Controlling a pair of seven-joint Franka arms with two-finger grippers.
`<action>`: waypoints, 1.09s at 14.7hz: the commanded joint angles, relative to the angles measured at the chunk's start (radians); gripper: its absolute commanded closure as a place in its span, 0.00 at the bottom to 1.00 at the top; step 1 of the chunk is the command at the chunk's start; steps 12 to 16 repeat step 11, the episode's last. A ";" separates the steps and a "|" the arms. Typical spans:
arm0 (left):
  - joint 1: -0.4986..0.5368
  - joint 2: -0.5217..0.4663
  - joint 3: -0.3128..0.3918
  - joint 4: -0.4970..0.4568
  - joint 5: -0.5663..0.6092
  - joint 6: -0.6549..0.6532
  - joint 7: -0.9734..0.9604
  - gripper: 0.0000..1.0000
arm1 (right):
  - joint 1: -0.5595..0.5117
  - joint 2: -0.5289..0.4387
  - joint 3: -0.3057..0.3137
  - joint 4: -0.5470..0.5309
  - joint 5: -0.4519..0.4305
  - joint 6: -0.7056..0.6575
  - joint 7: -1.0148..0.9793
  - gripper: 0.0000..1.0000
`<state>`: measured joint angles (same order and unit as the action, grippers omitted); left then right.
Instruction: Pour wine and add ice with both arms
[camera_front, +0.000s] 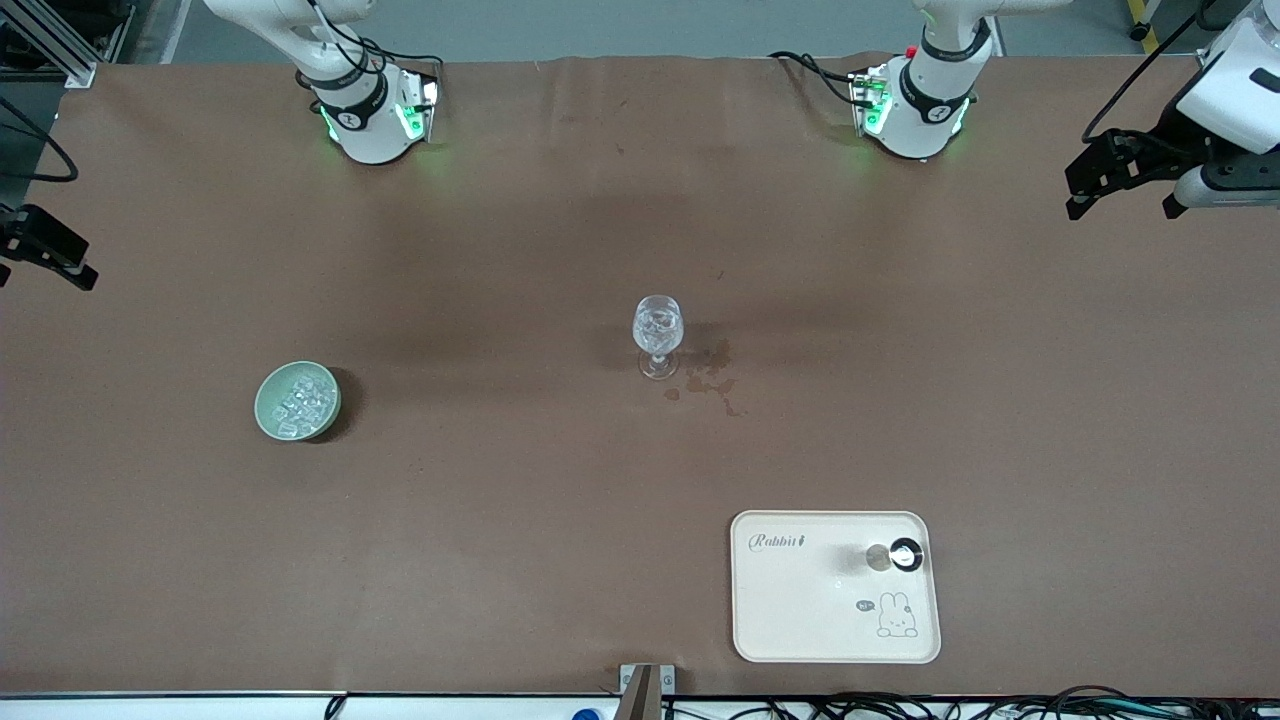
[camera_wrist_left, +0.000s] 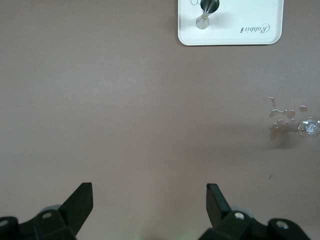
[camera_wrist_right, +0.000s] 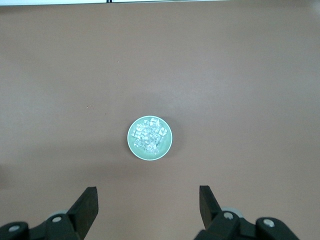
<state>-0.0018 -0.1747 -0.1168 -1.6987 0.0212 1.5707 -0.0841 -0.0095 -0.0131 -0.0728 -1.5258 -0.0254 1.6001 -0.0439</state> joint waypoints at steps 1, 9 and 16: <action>-0.001 -0.005 0.012 0.008 -0.009 0.011 0.018 0.00 | -0.017 0.064 0.016 0.102 0.004 -0.080 -0.011 0.10; 0.000 0.040 0.011 0.044 -0.012 0.011 0.015 0.00 | -0.027 0.061 0.016 0.023 0.059 -0.059 -0.059 0.10; 0.000 0.041 0.011 0.044 -0.014 0.011 0.015 0.00 | -0.026 0.049 0.016 -0.023 0.059 -0.016 -0.060 0.11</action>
